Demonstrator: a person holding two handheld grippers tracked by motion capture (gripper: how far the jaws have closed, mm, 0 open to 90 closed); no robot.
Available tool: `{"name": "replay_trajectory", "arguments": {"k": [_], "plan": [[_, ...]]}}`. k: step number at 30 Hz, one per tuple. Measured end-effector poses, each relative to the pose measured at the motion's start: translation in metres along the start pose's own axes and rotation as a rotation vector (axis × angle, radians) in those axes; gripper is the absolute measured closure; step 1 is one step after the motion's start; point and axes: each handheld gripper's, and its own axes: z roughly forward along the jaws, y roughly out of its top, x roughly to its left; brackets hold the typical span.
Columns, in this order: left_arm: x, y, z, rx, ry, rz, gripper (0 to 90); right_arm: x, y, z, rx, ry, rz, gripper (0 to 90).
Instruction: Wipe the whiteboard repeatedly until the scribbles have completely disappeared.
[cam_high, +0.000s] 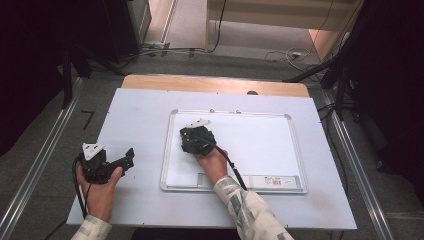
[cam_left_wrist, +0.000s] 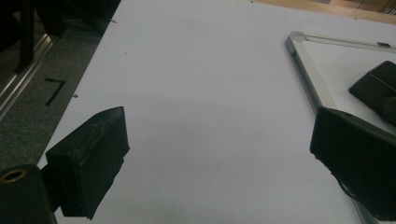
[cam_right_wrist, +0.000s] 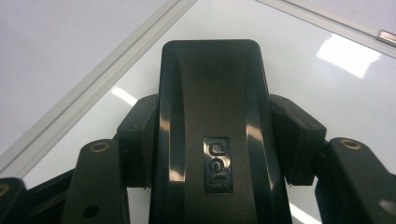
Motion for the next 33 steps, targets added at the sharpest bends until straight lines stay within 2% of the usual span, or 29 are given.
{"name": "replay_trajectory", "arguments": {"k": [9,15,21,33], "plan": [[0.0,0.0,0.001,0.005,0.0,0.004,4.8,-0.028,-0.006,-0.005,0.001,-0.04,0.042,37.6],[-0.001,0.0,0.002,0.006,0.002,0.001,4.8,-0.037,-0.013,-0.011,-0.001,-0.057,0.059,37.6],[-0.003,0.0,0.002,0.011,-0.001,0.009,4.8,-0.031,-0.022,-0.02,0.003,-0.057,0.047,37.6],[-0.008,0.001,0.004,0.012,-0.008,0.023,4.8,0.002,-0.028,-0.026,0.004,-0.007,0.004,37.5]]}}
